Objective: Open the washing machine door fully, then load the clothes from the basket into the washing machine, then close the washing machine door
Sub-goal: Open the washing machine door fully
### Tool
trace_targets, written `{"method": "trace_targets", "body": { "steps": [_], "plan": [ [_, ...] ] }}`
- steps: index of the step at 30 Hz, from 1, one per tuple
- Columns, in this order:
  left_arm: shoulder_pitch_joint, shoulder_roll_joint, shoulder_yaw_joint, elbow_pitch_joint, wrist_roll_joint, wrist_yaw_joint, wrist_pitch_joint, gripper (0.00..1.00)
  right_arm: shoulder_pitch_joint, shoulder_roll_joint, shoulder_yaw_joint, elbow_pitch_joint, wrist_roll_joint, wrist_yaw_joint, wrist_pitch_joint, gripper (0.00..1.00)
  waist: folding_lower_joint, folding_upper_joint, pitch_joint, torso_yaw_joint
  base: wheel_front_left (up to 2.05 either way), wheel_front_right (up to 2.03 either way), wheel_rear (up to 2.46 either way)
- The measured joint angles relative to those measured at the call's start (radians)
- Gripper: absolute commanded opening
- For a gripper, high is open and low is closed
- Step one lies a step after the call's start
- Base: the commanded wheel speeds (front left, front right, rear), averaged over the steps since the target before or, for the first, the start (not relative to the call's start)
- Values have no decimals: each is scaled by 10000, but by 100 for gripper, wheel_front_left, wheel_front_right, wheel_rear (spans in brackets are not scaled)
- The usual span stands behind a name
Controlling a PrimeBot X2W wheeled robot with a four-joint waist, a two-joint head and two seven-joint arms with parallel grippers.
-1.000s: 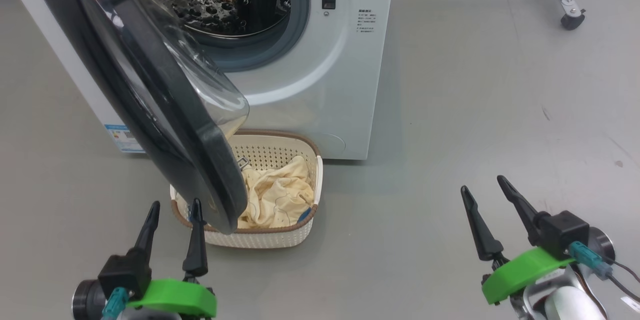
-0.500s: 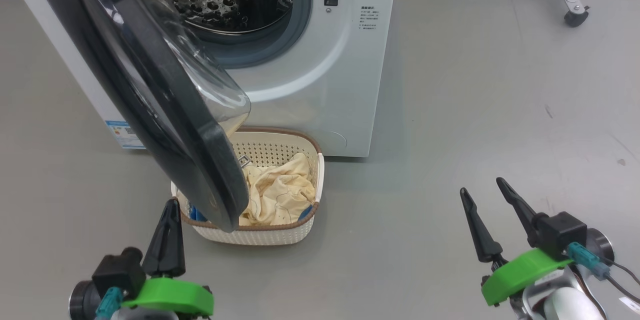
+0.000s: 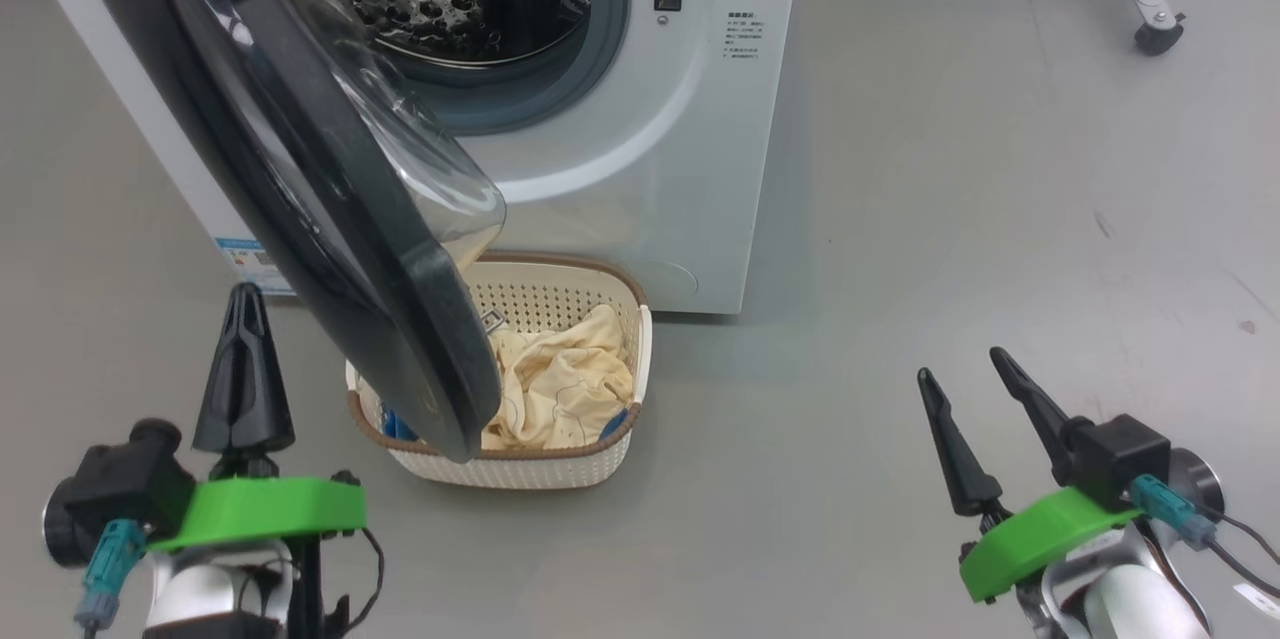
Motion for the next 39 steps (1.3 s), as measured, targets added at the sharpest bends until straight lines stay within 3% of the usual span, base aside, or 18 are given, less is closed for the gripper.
{"method": "trace_targets", "body": {
  "steps": [10,18,26,39],
  "plan": [
    [-1149,591,-113,-704,240,-33,-12,0,-46,163,48,119,0,0,0,100,0,0,-80,-71,0,0,0],
    [-2077,635,-504,-1296,232,-35,-58,0,-47,190,29,128,0,0,-2,100,0,0,-107,-136,0,0,0],
    [-2796,621,-1480,-1519,230,-35,150,0,-49,205,15,165,0,0,-17,100,0,0,-209,-203,0,0,0],
    [-2889,623,-3373,-527,-61,-71,991,0,-47,249,13,173,17,0,-17,100,0,0,-394,-353,0,0,0]
  ]
}}
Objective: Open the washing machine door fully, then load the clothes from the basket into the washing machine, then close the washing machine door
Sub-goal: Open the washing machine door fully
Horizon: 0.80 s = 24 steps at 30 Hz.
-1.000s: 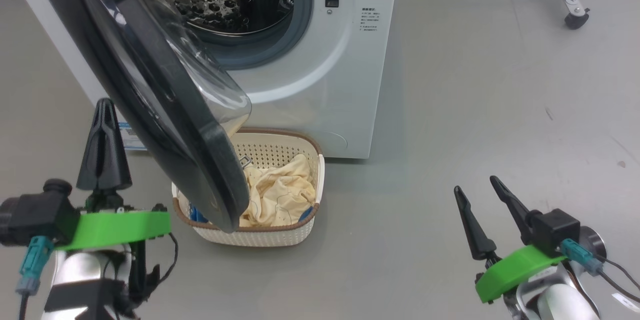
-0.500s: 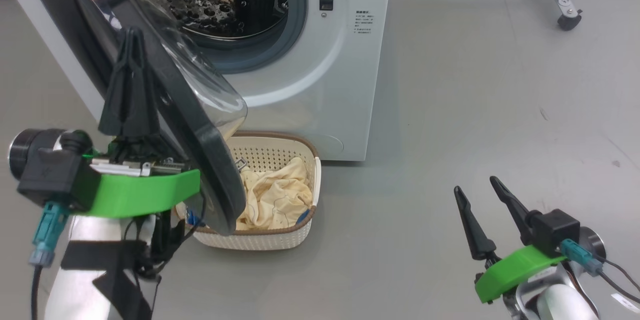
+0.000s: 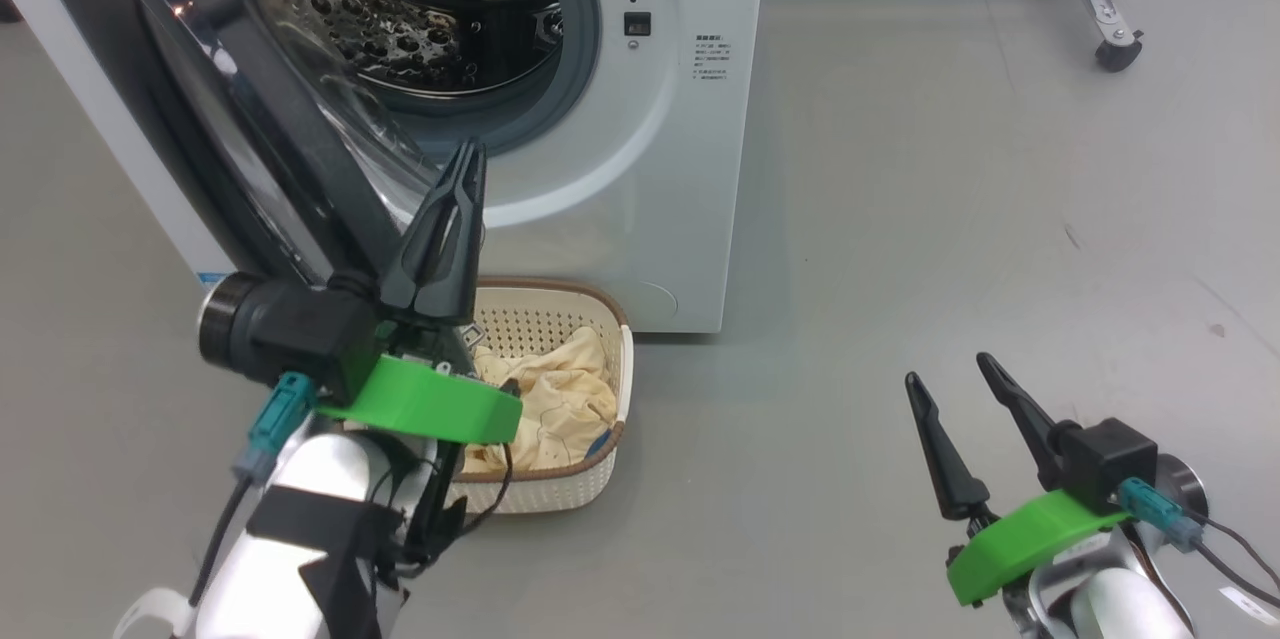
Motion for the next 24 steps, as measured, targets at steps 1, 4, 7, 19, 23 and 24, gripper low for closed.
{"method": "trace_targets", "body": {
  "steps": [1,4,7,19,23,24],
  "plan": [
    [0,4,-111,113,-42,0,44,0,0,0,0,4,0,0,0,100,0,0,0,-8,0,0,0],
    [6,8,-407,495,-180,0,219,0,0,4,8,8,0,0,0,100,0,0,-1,-38,0,0,0],
    [17,8,-654,886,-334,0,318,0,0,8,17,10,0,0,0,100,0,0,7,-76,0,0,0],
    [196,2,-1168,2295,-514,0,464,0,-1,19,23,13,63,0,0,100,0,0,179,-186,0,0,0],
    [241,6,-1166,2915,-531,2,376,0,-2,23,17,15,65,0,0,100,0,0,243,-213,0,0,0],
    [238,2,-1162,3035,-543,10,324,0,-2,23,13,21,71,0,0,100,0,0,254,-217,0,0,0]
  ]
}}
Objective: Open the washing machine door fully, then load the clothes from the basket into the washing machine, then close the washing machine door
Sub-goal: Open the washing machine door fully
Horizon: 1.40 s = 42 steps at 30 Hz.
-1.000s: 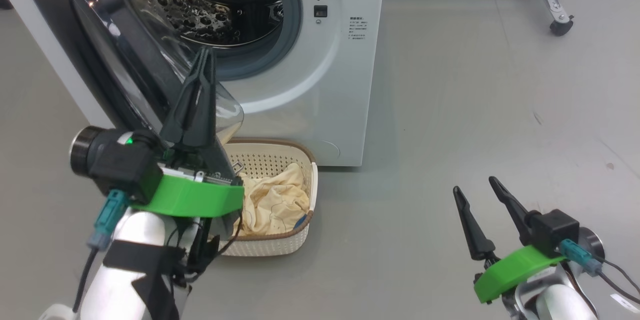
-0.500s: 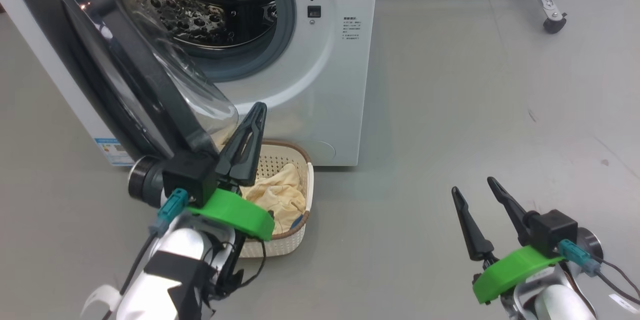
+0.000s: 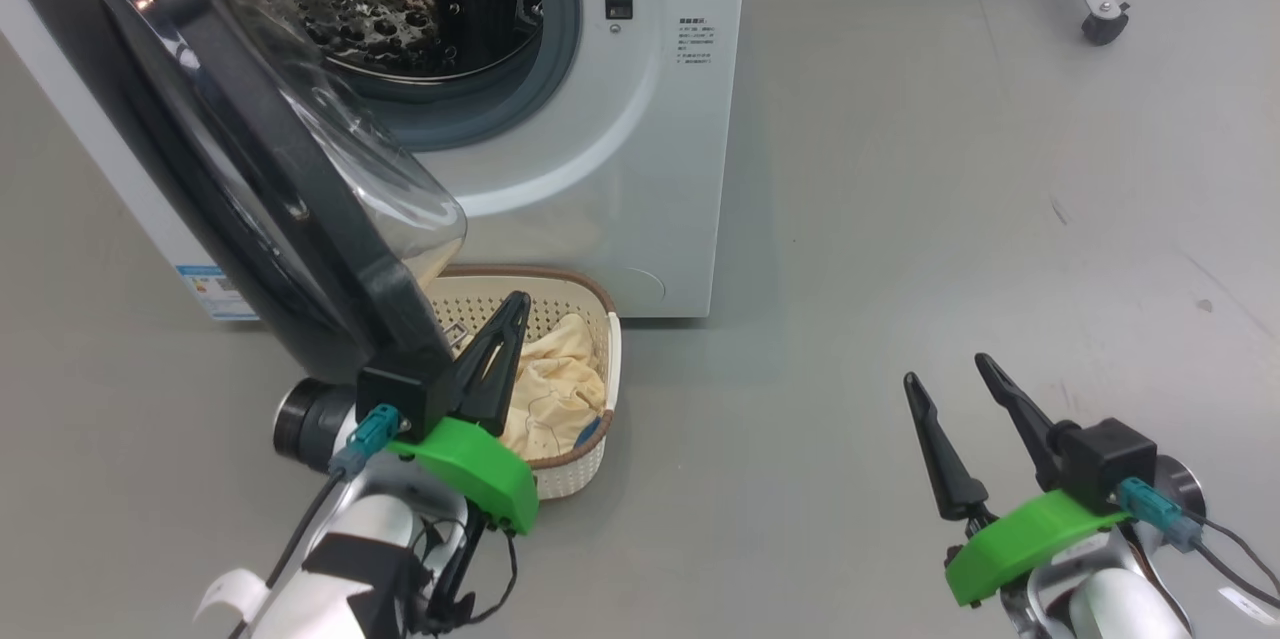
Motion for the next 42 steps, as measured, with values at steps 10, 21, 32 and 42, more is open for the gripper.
{"method": "trace_targets", "body": {
  "steps": [10,21,32,42],
  "plan": [
    [-23,13,153,1087,-159,167,-497,0,-4,4,2,44,4,0,-2,100,0,0,29,-7,0,0,0],
    [-88,-19,127,1442,-267,167,-802,0,-3,8,-23,113,4,0,-13,100,0,0,-3,227,0,0,0],
    [-105,-161,-58,1659,-416,169,-918,0,-2,17,-21,178,4,0,-23,100,0,0,-117,956,0,0,0],
    [-100,-167,-222,1755,-512,176,-1003,0,-1,27,50,267,86,0,-25,100,0,0,-178,1957,0,0,0]
  ]
}}
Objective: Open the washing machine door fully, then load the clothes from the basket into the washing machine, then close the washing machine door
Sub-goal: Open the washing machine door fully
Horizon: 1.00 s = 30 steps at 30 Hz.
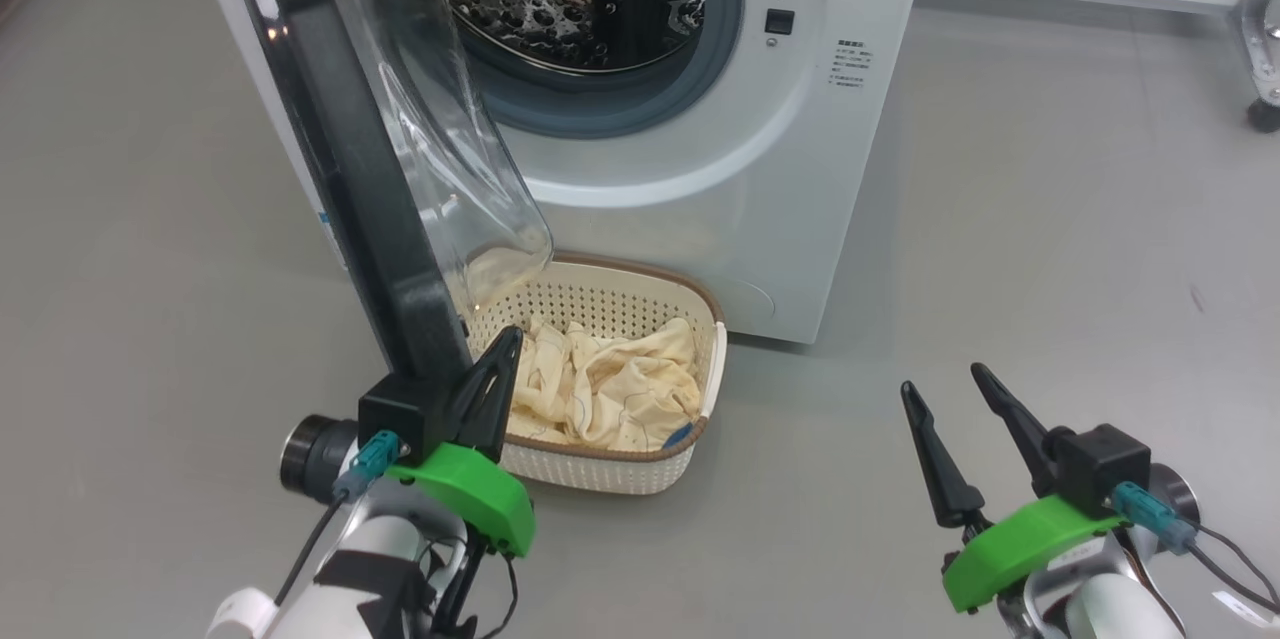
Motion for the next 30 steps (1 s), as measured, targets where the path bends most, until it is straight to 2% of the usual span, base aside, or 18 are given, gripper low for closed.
{"method": "trace_targets", "body": {
  "steps": [21,30],
  "plan": [
    [63,468,495,-25,-474,407,-17,0,2,6,63,19,81,0,2,100,0,0,-5,1575,0,0,0],
    [98,713,844,-173,-729,575,-104,0,-1,8,82,17,8,0,2,100,0,0,273,2005,0,0,0]
  ]
}}
